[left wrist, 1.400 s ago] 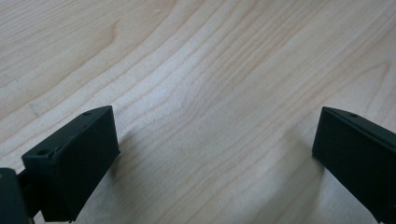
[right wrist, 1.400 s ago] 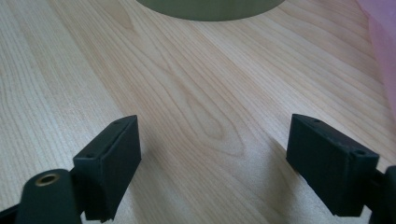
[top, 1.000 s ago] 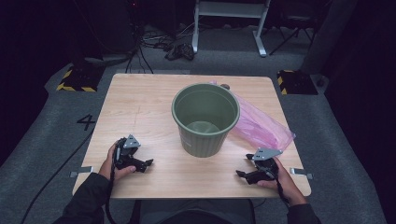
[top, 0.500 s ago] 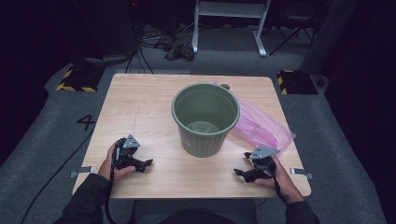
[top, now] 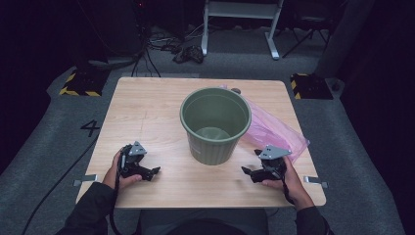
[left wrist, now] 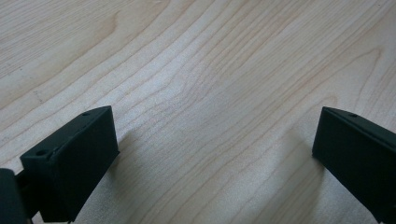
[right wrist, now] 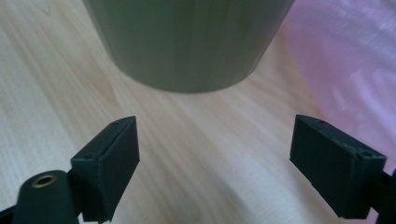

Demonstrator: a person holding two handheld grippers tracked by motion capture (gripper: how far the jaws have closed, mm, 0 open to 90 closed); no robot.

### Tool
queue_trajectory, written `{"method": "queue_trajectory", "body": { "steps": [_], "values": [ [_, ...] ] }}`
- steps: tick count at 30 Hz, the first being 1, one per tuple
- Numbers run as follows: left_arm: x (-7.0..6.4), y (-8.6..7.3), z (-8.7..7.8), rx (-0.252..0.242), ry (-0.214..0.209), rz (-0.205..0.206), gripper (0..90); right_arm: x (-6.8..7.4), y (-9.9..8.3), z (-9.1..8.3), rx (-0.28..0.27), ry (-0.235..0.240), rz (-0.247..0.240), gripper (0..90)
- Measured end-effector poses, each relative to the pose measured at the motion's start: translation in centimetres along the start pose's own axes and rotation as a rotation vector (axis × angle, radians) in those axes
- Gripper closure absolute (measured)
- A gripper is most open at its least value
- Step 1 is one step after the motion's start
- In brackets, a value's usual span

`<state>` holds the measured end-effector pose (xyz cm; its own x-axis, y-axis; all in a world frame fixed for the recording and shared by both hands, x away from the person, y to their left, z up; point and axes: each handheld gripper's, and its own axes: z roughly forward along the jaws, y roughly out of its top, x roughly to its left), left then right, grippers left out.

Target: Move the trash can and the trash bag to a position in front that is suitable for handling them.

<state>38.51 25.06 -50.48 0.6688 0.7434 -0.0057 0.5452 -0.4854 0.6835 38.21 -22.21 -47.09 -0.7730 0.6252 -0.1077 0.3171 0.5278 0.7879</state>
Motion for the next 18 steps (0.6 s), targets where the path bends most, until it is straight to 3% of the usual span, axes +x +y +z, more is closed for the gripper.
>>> {"method": "queue_trajectory", "body": {
  "steps": [3,9,18],
  "values": [
    [0.0,0.0,0.0,-0.001,0.001,-0.001,0.2,-0.1,0.6,0.0,-0.033,0.016,-0.003,16.0],
    [-0.1,-0.1,0.0,-0.003,0.001,-0.004,0.3,0.0,1.4,0.8,-0.025,0.023,-0.040,16.0],
    [-0.1,-0.1,0.0,-0.003,0.001,-0.003,0.3,-0.4,2.7,1.9,-0.047,0.038,-0.022,16.0]
  ]
}}
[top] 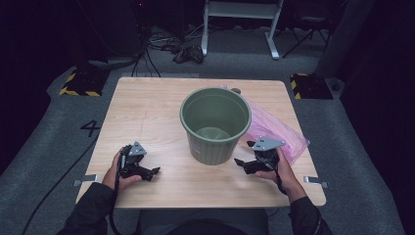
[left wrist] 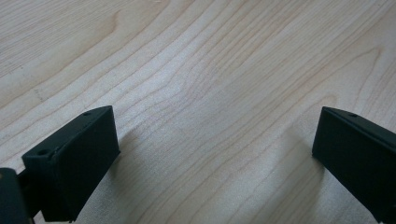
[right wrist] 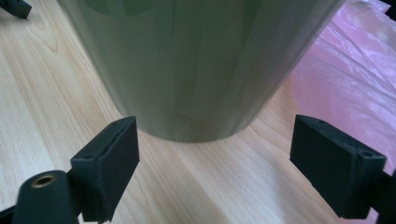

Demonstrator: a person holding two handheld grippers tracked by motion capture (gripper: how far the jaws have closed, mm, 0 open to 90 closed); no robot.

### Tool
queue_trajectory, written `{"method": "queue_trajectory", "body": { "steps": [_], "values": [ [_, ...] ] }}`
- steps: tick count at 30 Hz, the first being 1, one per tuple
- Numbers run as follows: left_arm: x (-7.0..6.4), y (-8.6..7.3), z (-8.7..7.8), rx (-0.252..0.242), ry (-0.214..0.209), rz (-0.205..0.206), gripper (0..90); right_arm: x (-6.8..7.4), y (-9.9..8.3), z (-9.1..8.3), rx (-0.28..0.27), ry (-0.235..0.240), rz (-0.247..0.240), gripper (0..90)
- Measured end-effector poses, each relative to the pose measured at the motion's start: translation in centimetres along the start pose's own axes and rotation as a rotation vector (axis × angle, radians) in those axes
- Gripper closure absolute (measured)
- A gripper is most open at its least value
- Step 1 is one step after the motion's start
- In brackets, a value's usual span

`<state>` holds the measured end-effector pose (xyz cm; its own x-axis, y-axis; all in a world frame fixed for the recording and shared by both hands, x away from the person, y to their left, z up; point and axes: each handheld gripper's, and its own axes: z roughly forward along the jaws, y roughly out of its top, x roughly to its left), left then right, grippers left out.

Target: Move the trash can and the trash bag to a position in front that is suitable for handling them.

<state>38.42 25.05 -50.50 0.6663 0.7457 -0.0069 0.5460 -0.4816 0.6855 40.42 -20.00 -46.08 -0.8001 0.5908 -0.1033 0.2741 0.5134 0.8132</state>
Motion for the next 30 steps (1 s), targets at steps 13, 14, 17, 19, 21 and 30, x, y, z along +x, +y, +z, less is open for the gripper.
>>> {"method": "queue_trajectory", "body": {
  "steps": [13,14,17,19,21,30],
  "values": [
    [0.0,0.0,0.0,0.000,0.000,0.000,0.3,-0.3,0.9,2.2,0.012,0.046,-0.029,15.8],
    [0.0,0.0,0.0,0.000,-0.001,0.001,0.3,-0.2,1.0,2.5,0.015,0.050,-0.029,14.4],
    [0.0,0.0,0.0,0.001,-0.001,0.004,0.2,-0.2,1.2,2.9,0.017,0.050,-0.034,14.4],
    [0.0,0.0,0.0,0.001,0.000,0.004,0.2,-0.1,1.3,3.0,0.013,0.050,-0.033,14.6],
    [0.0,0.0,0.0,0.001,-0.001,0.005,0.3,0.0,1.5,3.2,0.013,0.047,-0.036,14.7],
    [0.0,0.0,0.0,0.001,0.000,0.003,0.2,0.3,2.1,4.1,0.013,0.042,-0.048,15.0]
  ]
}}
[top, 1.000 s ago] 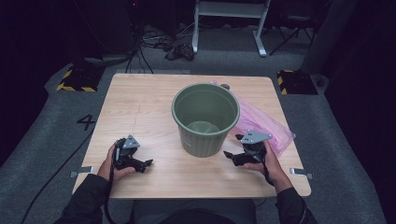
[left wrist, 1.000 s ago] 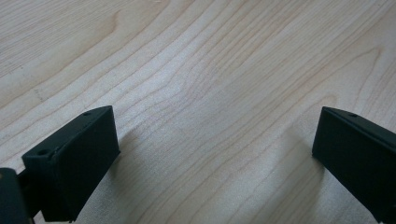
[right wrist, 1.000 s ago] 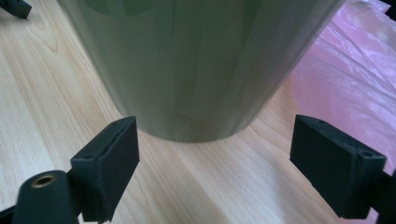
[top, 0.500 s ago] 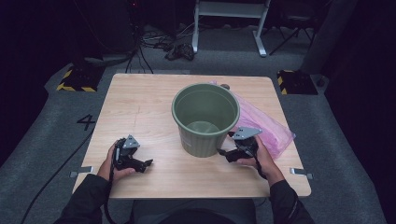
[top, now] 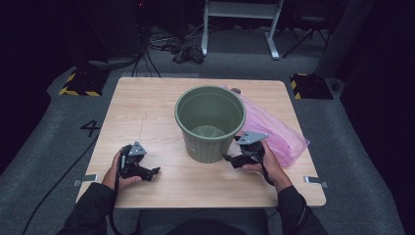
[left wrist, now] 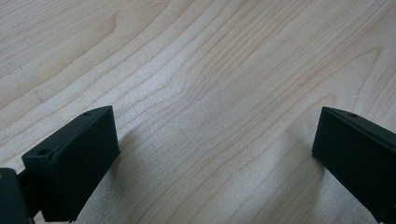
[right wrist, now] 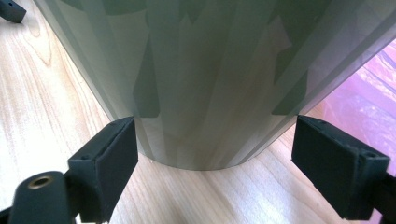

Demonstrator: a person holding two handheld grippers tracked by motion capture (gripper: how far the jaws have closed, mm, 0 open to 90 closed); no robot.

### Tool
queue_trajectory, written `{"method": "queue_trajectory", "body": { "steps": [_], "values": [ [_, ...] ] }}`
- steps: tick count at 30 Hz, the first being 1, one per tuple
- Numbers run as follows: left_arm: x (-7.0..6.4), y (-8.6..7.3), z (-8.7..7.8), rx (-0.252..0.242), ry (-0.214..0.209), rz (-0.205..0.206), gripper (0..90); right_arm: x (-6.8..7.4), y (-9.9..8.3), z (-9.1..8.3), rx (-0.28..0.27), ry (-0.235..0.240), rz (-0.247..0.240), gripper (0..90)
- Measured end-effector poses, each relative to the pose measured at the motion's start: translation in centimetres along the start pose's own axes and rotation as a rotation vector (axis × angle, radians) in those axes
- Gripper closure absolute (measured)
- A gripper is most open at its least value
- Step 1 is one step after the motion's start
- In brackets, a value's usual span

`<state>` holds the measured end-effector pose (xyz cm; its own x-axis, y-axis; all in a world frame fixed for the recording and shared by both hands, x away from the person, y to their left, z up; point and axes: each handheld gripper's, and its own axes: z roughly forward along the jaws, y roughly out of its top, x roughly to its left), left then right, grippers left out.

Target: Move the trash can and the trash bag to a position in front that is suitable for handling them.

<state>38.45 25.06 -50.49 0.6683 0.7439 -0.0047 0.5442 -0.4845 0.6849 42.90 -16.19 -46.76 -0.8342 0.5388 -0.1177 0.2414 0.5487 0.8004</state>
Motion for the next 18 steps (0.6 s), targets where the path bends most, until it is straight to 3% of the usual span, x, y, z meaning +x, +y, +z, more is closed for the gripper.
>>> {"method": "queue_trajectory", "body": {
  "steps": [12,18],
  "values": [
    [0.0,0.0,0.0,0.000,0.000,0.001,0.2,0.4,1.2,1.7,-0.012,-0.012,-0.001,15.2],
    [0.0,0.0,0.0,0.000,0.000,0.000,0.3,0.5,1.3,1.4,-0.007,-0.033,-0.006,16.4]
  ]
}}
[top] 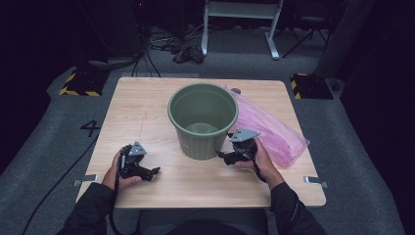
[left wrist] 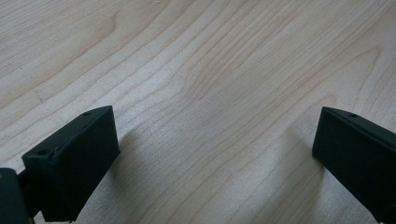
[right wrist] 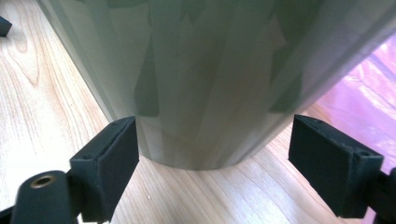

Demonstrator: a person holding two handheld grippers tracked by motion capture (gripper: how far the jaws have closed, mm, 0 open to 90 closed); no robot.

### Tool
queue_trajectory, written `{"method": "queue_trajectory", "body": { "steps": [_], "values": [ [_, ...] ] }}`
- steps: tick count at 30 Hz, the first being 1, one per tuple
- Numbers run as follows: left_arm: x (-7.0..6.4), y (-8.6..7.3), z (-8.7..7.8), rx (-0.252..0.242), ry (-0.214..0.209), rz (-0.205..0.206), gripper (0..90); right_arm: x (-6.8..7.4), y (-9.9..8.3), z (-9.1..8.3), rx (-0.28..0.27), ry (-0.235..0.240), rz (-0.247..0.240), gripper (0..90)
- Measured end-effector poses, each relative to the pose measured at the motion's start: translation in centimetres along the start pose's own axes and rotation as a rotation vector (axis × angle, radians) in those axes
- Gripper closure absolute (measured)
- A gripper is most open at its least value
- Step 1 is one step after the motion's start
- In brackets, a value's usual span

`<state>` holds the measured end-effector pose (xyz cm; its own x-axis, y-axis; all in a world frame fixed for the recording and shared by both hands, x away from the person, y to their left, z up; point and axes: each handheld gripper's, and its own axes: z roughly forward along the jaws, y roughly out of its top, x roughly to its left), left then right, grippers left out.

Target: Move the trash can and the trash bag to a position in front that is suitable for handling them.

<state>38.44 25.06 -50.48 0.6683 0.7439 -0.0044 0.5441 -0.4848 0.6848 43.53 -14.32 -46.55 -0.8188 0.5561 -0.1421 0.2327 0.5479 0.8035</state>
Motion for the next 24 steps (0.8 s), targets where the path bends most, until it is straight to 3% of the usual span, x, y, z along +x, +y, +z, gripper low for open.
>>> {"method": "queue_trajectory", "body": {
  "steps": [5,8,9,10,16,19,24],
  "values": [
    [-0.1,0.0,0.0,0.001,0.001,-0.006,0.3,-1.3,-0.7,-4.2,0.051,-0.115,-0.068,16.4],
    [-0.1,0.0,0.0,0.001,0.001,-0.006,0.3,-3.2,-1.9,-6.6,0.073,-0.214,-0.027,18.1],
    [-0.1,0.0,0.0,0.001,0.001,-0.006,0.3,-3.2,-1.9,-6.6,0.073,-0.214,-0.027,18.1],
    [-0.1,0.0,0.0,0.001,0.001,-0.006,0.3,-4.5,-3.0,-8.0,0.079,-0.245,0.009,18.3],
    [-0.1,0.0,0.0,0.001,0.001,-0.006,0.3,-7.3,-5.9,-11.3,0.085,-0.324,0.077,20.7],
    [-0.1,0.0,0.0,0.001,0.001,-0.006,0.3,-8.5,-7.6,-12.3,0.107,-0.329,0.119,24.9],
    [-0.1,0.0,0.0,0.001,0.001,-0.006,0.3,-10.1,-10.3,-12.9,0.145,-0.335,0.201,43.6]
  ]
}}
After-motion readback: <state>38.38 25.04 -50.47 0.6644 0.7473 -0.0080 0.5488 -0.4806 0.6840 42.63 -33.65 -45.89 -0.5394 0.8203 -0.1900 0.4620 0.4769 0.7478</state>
